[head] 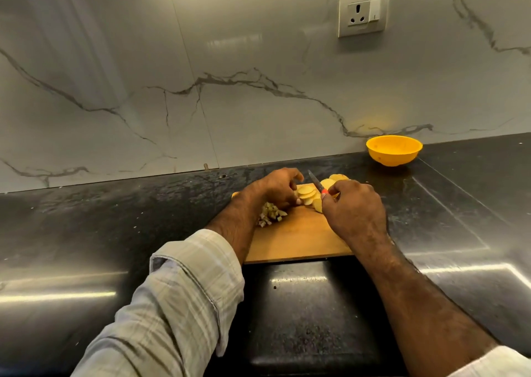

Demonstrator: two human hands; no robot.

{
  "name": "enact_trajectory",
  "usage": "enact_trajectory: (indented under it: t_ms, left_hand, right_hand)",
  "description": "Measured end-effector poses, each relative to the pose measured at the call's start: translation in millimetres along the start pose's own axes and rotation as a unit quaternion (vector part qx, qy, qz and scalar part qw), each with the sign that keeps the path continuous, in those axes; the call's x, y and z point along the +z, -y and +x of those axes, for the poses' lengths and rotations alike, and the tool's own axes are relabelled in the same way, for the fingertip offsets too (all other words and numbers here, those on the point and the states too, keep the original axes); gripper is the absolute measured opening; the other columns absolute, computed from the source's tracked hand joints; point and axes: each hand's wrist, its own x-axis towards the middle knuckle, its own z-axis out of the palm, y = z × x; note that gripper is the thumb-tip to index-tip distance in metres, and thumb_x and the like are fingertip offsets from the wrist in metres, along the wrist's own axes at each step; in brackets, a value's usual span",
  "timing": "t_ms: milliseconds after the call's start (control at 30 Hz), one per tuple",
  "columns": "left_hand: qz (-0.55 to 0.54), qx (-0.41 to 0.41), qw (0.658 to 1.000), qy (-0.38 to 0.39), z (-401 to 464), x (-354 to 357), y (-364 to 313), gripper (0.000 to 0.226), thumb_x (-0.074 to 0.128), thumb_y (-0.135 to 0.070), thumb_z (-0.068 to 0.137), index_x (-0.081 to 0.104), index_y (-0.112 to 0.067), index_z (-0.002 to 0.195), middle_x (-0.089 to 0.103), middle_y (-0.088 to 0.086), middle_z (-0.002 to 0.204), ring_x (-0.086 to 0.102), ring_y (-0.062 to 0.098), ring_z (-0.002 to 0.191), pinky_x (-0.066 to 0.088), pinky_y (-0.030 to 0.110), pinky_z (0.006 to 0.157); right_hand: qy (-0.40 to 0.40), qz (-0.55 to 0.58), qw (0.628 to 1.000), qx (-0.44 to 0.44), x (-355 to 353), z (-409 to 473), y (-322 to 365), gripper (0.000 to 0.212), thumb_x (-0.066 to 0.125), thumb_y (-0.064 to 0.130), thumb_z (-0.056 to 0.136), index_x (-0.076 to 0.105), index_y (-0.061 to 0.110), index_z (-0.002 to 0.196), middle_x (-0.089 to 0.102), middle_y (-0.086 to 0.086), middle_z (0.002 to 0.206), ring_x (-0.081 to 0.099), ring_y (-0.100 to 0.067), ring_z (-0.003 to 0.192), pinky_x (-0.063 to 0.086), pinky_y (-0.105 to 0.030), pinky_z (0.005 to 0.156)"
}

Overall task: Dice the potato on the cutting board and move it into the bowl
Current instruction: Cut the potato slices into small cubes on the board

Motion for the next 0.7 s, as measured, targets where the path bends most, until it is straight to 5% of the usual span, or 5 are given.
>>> enact_trajectory:
  t_ms: [100, 200, 300, 400, 700]
  left_hand:
    - [-0.003, -0.015, 1.000, 0.019, -0.7, -5.2, -2.8, 0.066, 0.088, -0.019, 0.085, 0.056, -0.018, 0.143, 0.060, 0.003, 0.135, 0.058, 0.022, 0.123, 0.054, 0.036, 0.098]
    - [0.004, -0.015, 1.000, -0.008, -2.3, -10.3, -0.5, 0.049, 0.094, -0.022, 0.076, 0.070, -0.017, 0.119, 0.068, 0.000, 0.119, 0.062, 0.019, 0.110, 0.054, 0.028, 0.078]
    - [-0.022, -0.019, 0.998, -0.052, -10.8, -15.5, 6.3, 0.030, 0.094, -0.016, 0.076, 0.072, -0.019, 0.097, 0.071, 0.001, 0.104, 0.066, 0.019, 0.101, 0.057, 0.030, 0.074]
    - [-0.042, -0.022, 0.992, -0.114, -25.5, -24.1, 17.5, 0.026, 0.091, -0.013, 0.079, 0.075, -0.018, 0.098, 0.072, 0.000, 0.100, 0.068, 0.017, 0.097, 0.061, 0.034, 0.083]
    - [-0.184, 0.005, 0.938, -0.292, -58.1, -14.2, 51.6, 0.016, 0.087, -0.016, 0.085, 0.075, -0.019, 0.096, 0.076, 0.000, 0.087, 0.075, 0.016, 0.080, 0.066, 0.044, 0.074]
  right_hand:
    - [-0.003, -0.003, 1.000, -0.003, 1.0, 0.4, 1.2, 0.031, 0.061, 0.047, 0.096, 0.078, 0.022, 0.104, 0.074, -0.002, 0.091, 0.064, -0.017, 0.079, 0.054, -0.030, 0.063]
    - [0.001, 0.000, 1.000, 0.000, -0.5, -0.4, 2.1, 0.032, 0.061, 0.047, 0.098, 0.078, 0.021, 0.107, 0.074, -0.002, 0.096, 0.064, -0.017, 0.084, 0.057, -0.032, 0.067]
    - [0.009, 0.010, 1.000, -0.006, -3.6, -2.1, 6.1, 0.033, 0.063, 0.046, 0.098, 0.078, 0.020, 0.111, 0.076, -0.003, 0.101, 0.065, -0.017, 0.088, 0.059, -0.034, 0.071]
    - [0.040, 0.011, 0.999, -0.020, -5.5, -5.0, 12.7, 0.034, 0.066, 0.047, 0.096, 0.078, 0.022, 0.115, 0.077, -0.002, 0.106, 0.067, -0.016, 0.093, 0.060, -0.036, 0.076]
    - [0.156, -0.066, 0.985, -0.018, -3.6, -12.2, 23.1, 0.026, 0.066, 0.042, 0.096, 0.075, 0.023, 0.111, 0.070, -0.001, 0.100, 0.062, -0.016, 0.085, 0.060, -0.035, 0.073]
